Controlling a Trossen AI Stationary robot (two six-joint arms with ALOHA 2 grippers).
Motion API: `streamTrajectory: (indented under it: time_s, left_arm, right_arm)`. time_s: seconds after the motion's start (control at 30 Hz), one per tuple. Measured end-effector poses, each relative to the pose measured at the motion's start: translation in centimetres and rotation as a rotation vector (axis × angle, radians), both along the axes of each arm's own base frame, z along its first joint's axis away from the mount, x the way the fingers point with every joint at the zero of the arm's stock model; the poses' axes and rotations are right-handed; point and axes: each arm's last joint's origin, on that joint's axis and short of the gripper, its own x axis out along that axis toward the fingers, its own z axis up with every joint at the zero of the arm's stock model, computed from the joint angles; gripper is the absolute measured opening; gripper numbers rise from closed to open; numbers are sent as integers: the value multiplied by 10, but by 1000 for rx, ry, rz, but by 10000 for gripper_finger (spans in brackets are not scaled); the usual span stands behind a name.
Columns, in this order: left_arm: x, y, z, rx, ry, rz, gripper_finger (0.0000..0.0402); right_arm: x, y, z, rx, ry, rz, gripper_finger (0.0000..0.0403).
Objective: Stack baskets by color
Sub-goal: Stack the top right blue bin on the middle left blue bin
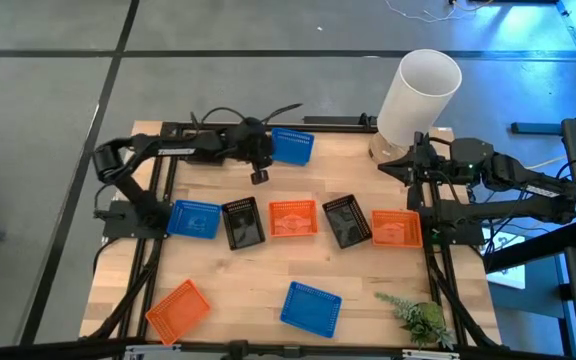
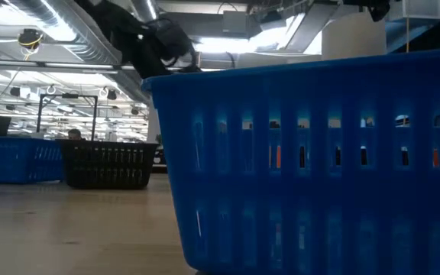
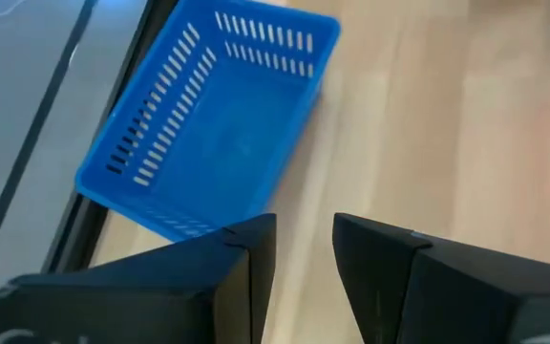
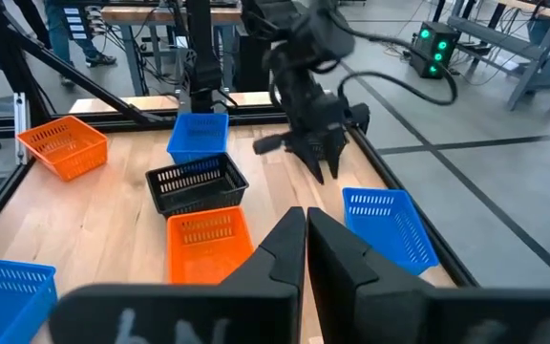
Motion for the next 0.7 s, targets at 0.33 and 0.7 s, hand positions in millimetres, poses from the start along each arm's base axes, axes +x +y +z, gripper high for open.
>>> streamTrajectory:
  time_s: [0.33,0.7]
  left_arm:
    - [26,17,-14,48,74,-66,99]
    - [27,23,-26,99,150,-18,99]
  right_arm:
    - [0,0,0,2,0,-1,16]
    - [0,0,0,2,2,-2,16]
